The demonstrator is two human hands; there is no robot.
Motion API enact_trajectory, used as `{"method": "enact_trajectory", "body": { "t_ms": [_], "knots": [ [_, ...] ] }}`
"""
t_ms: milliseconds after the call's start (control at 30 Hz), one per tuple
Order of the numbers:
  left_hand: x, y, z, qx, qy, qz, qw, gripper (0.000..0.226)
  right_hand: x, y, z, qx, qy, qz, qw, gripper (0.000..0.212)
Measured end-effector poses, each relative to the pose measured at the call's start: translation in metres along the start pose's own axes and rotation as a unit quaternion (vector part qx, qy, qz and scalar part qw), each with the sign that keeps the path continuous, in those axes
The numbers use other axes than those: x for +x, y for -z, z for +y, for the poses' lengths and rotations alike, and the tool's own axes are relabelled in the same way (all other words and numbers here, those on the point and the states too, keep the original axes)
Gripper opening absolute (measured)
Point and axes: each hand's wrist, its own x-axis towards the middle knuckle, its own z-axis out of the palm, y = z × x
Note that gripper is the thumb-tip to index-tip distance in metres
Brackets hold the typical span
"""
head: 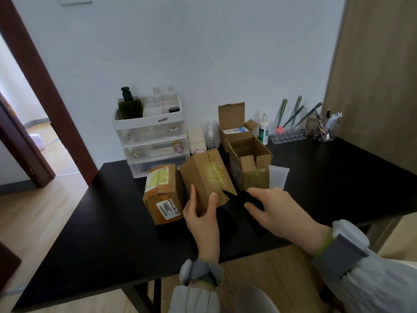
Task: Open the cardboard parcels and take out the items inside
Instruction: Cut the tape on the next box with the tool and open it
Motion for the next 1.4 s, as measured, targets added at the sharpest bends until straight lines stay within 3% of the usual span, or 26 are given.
{"method": "enact_trajectory", "body": {
  "t_ms": [300,700,933,1100,1267,1400],
  "knots": [
    [-0.001,-0.001,-0.004,0.012,-0.020,-0.034,0.999,0.053,0.006,-0.003,-0.002,-0.017,-0.011,0.013,1.000,0.015],
    [-0.002,0.000,-0.002,0.006,-0.016,-0.036,0.999,0.056,0.049,0.047,-0.012,-0.040,-0.005,-0.098,0.994,0.015],
    [-0.001,0.000,-0.002,0.007,-0.024,-0.021,0.999,0.055,0.027,0.018,0.000,0.056,-0.043,-0.025,0.997,0.009],
    [-0.003,-0.001,-0.003,0.019,-0.031,-0.041,0.999,0.056,0.005,0.010,0.007,-0.011,-0.021,0.012,1.000,0.006],
    [0.000,0.000,-0.002,0.015,-0.015,-0.019,1.000,0.056,0.000,0.022,0.002,0.042,-0.018,0.031,0.998,0.010],
    [-0.001,0.001,-0.004,0.014,-0.010,-0.024,1.000,0.056,0.006,0.021,0.000,0.020,-0.021,0.068,0.997,0.004]
  ]
}}
